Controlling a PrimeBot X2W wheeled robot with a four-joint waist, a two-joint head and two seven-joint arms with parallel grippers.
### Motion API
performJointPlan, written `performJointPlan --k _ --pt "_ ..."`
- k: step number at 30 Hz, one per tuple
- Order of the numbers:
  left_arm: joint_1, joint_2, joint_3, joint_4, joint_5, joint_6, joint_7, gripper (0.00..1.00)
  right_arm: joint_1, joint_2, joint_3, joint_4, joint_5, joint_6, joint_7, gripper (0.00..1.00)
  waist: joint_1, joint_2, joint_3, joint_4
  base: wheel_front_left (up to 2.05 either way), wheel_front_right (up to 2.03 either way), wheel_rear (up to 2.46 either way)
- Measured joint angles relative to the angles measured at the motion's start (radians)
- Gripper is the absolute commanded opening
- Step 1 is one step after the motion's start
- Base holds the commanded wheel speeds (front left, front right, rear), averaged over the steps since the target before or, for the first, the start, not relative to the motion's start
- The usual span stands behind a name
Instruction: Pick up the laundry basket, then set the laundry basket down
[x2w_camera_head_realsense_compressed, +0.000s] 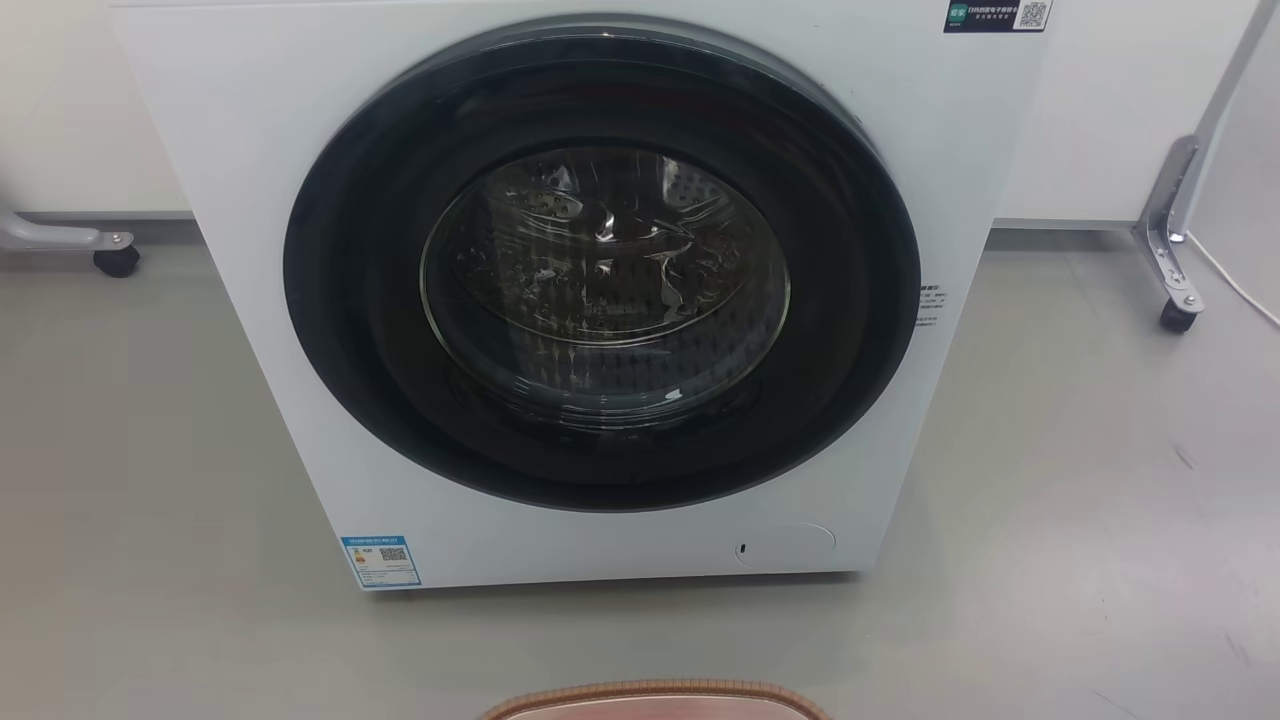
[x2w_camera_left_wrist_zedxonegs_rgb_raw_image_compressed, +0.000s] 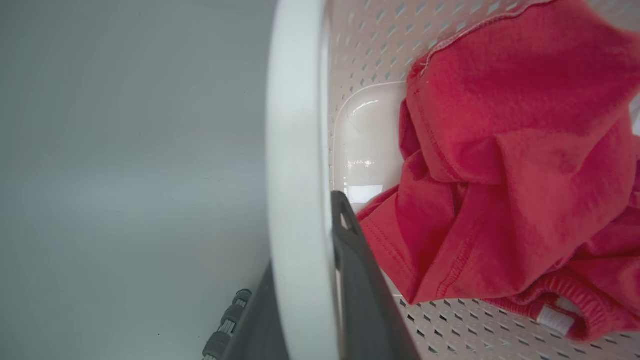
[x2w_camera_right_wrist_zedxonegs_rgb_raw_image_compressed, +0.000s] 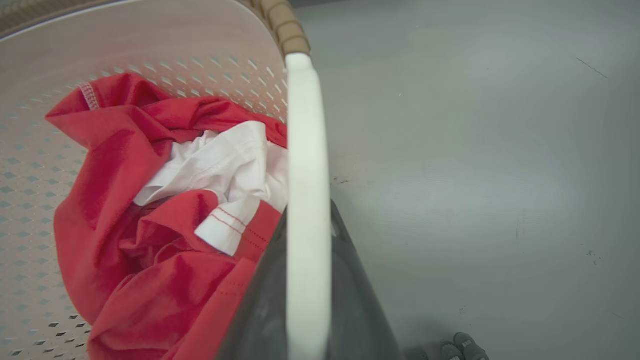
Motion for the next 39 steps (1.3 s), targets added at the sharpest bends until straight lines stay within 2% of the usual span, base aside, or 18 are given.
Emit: performJointPlan --k 15,39 --pt "-0.001 0.000 -0.002 0.015 0.000 -0.016 -0.018 0.00 -0.002 0.000 0.026 0.001 0.036 0.000 -0.002 0.00 0.0000 0.0000 0.004 -0.005 0.00 0.00 0.00" --pt "-0.007 0.000 -0.008 0.023 0.000 -0.017 -0.052 0.00 -0.050 0.000 0.073 0.011 0.068 0.000 -0.017 0.00 0.0001 0.0000 0.029 -0.014 0.00 0.00 0.00"
